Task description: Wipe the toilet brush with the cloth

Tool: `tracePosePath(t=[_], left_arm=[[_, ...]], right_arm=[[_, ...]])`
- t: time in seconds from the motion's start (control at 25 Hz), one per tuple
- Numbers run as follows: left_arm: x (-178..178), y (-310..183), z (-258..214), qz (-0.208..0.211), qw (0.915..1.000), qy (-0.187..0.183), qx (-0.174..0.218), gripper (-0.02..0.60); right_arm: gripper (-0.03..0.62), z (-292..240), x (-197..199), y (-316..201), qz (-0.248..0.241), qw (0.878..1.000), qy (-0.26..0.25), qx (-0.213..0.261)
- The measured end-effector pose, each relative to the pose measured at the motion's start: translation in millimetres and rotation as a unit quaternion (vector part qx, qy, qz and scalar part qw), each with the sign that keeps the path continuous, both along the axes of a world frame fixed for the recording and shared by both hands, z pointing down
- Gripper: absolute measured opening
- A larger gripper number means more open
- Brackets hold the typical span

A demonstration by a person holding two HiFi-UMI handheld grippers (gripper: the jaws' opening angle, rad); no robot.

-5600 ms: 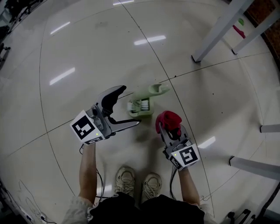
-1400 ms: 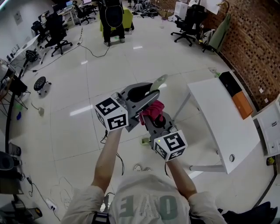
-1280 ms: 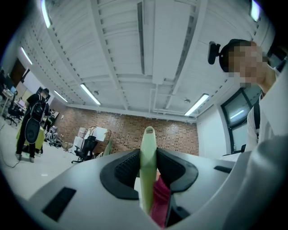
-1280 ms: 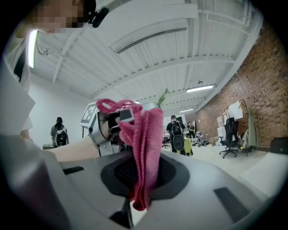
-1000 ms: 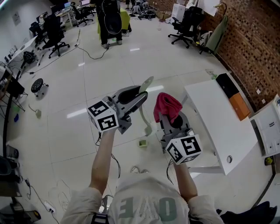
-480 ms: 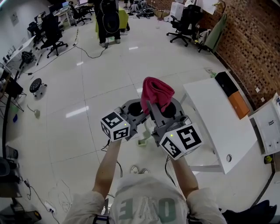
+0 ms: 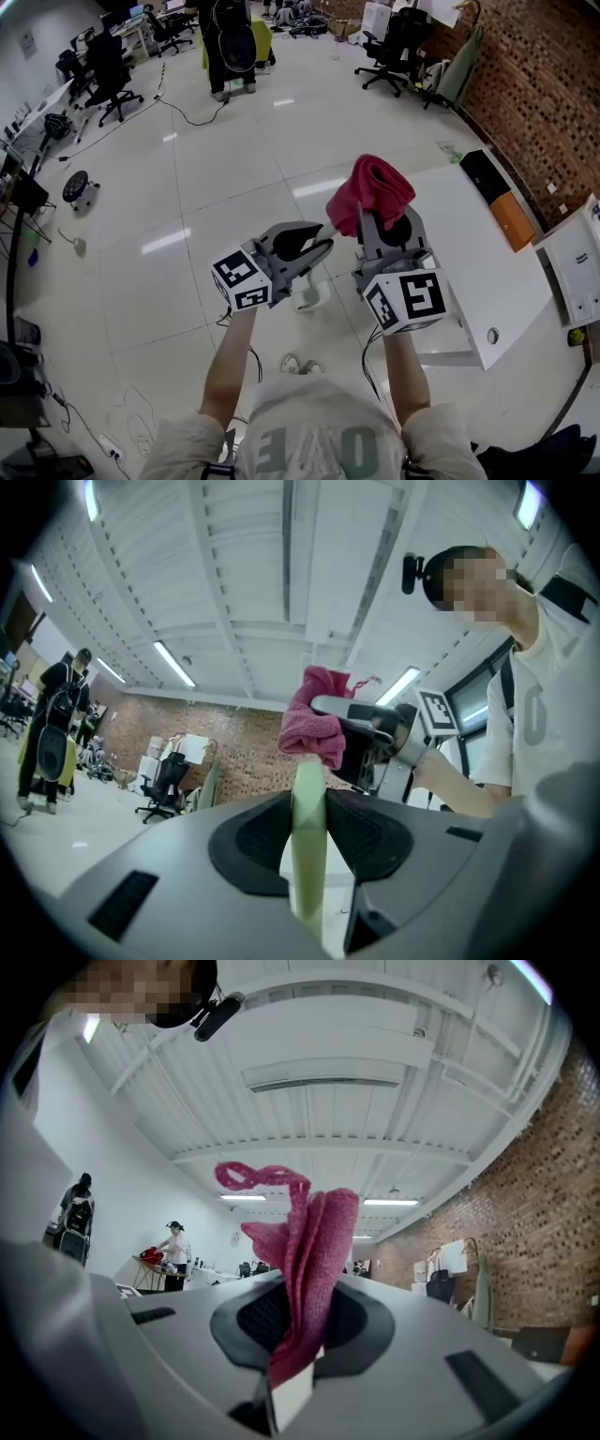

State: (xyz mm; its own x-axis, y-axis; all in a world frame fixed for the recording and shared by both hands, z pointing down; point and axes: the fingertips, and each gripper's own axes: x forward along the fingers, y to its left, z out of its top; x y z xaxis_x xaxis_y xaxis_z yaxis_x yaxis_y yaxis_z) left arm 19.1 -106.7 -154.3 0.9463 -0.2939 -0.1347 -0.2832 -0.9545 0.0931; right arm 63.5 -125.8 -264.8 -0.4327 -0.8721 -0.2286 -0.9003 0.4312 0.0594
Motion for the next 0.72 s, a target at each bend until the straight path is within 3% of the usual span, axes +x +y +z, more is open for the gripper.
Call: tracePosePath(t=[0.32,0.72], left_arm=[[-4.9,8.5,-2.4,0.031,0.9993,0.014,0.014,0.123],[-10.4,6.1,-13.2,0.036,0.9984,0.038,0.022,0.123]], right_arm=[[0.032,19.4,66.7,-8.4,0.063,0.996,-0.056,-0.016],[0.031,77.4,39.4,-9.4,0.001,0.992,-0.094,-0.079]])
